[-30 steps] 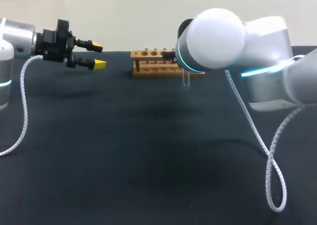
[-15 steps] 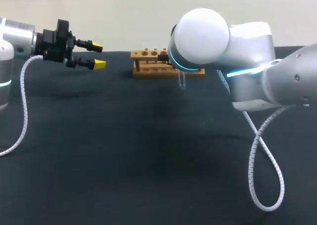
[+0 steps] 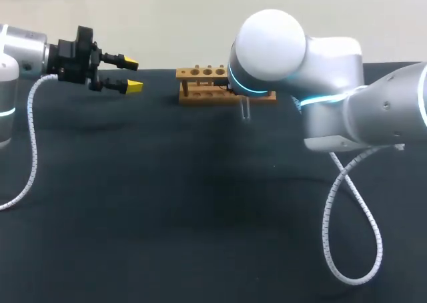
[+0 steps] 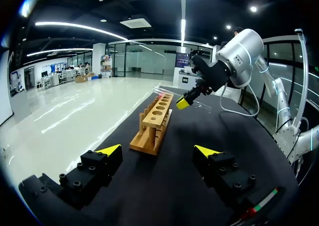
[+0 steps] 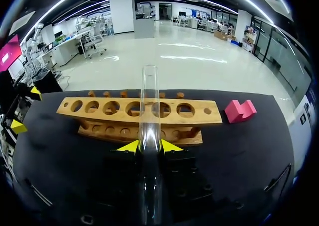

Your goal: Grasp the test tube, adjust it, and insert it.

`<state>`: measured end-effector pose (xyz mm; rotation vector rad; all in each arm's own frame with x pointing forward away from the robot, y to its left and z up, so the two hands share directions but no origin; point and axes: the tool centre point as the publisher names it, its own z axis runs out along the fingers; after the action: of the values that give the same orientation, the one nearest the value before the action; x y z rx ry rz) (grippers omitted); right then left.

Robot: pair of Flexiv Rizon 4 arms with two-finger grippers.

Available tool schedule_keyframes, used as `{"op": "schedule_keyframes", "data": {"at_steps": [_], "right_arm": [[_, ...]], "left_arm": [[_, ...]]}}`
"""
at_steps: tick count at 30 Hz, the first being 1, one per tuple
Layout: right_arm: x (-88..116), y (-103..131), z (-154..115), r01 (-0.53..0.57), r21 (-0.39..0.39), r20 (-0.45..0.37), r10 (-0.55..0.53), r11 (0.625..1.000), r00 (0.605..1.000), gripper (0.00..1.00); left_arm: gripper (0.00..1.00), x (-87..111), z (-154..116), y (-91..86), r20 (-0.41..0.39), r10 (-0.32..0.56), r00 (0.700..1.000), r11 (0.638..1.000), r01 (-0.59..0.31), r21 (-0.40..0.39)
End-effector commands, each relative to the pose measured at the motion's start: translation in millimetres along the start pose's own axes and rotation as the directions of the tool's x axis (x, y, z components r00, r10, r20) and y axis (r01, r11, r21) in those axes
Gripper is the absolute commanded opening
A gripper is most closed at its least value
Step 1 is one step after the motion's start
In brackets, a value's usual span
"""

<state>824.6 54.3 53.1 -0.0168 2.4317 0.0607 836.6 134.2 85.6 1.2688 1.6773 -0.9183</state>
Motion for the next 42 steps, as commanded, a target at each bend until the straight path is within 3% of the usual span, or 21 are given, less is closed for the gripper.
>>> {"op": "schedule_keyframes", "data": {"at_steps": [1, 27, 42], "right_arm": [[0, 1, 6, 0.003, -0.006, -0.012, -0.003, 1.000, 1.000, 0.00], [12, 1, 20, -0.007, -0.046, -0.128, 0.001, 0.999, 0.992, 0.00], [18, 0, 14, -0.034, -0.034, -0.127, 0.030, 0.999, 0.991, 0.00]], "left_arm": [[1.00, 1.1, 0, -2.3, 0.003, 0.003, 1.000, 1.000, -0.003, -0.006], [1.00, 1.1, 0, -2.3, 0.003, 0.003, 1.000, 1.000, -0.003, -0.006], [1.00, 1.1, 0, -2.3, 0.003, 0.003, 1.000, 1.000, -0.003, -0.006]]}}
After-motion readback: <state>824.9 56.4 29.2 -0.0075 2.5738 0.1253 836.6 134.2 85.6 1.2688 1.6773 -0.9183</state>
